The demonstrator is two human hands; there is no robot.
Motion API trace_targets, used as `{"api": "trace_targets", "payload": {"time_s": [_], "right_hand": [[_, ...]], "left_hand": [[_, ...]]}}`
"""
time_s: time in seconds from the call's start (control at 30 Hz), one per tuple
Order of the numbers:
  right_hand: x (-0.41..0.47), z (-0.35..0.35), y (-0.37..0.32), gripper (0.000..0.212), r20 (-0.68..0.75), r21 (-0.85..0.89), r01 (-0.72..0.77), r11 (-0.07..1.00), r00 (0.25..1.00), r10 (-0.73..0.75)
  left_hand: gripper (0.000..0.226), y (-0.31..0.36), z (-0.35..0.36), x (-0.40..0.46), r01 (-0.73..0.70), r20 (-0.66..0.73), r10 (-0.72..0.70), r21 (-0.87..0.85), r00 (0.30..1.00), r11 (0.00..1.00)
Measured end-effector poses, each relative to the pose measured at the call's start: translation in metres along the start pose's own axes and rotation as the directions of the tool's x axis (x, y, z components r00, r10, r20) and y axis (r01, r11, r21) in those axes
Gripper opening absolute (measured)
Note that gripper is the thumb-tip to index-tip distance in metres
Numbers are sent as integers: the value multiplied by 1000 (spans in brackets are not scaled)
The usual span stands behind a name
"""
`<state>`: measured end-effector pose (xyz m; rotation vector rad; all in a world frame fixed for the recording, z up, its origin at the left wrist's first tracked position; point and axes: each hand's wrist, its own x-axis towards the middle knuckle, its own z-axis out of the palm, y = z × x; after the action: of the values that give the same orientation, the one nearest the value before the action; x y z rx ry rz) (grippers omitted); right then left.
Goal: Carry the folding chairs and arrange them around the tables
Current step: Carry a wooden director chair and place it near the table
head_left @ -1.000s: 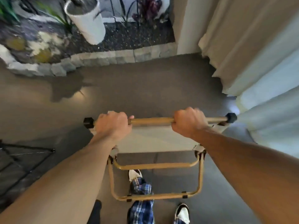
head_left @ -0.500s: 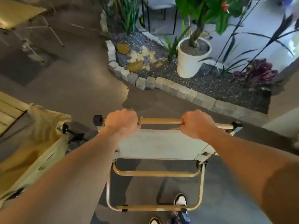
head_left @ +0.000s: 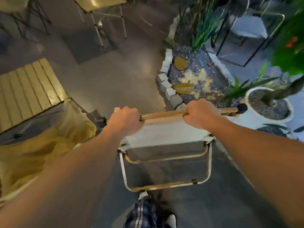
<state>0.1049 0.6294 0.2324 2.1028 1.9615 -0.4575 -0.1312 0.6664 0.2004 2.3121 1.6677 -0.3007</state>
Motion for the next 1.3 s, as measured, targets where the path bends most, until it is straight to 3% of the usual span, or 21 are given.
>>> {"api": "trace_targets", "payload": {"time_s": [0.3,0.6,0.93,1.07,1.17,1.3], "right_hand": [[240,-77,-89,17,54,-99,220,970,975,-215],[430,-127,-204,12,33,-179,361,915,932,-361],[641,-167,-324,7,2,-312,529,789,831,-556],[707,-176,-379,13,83,-394,605,692,773,-629],[752,-182,-415,20,137,-457,635,623,743,-656],[807,-190,-452,33,198,-535,637,556,734,-650]], "left_hand": [[24,-128,-42,163,189,16,-189,-149,982,971],[25,-250,-87,266,416,77,-411,-246,909,875],[35,-347,-101,396,679,155,-676,-356,721,642],[36,-379,-100,432,707,214,-690,-398,691,584],[30,-397,-100,467,671,256,-639,-468,725,574],[35,-412,-98,518,622,338,-599,-694,726,363]]}}
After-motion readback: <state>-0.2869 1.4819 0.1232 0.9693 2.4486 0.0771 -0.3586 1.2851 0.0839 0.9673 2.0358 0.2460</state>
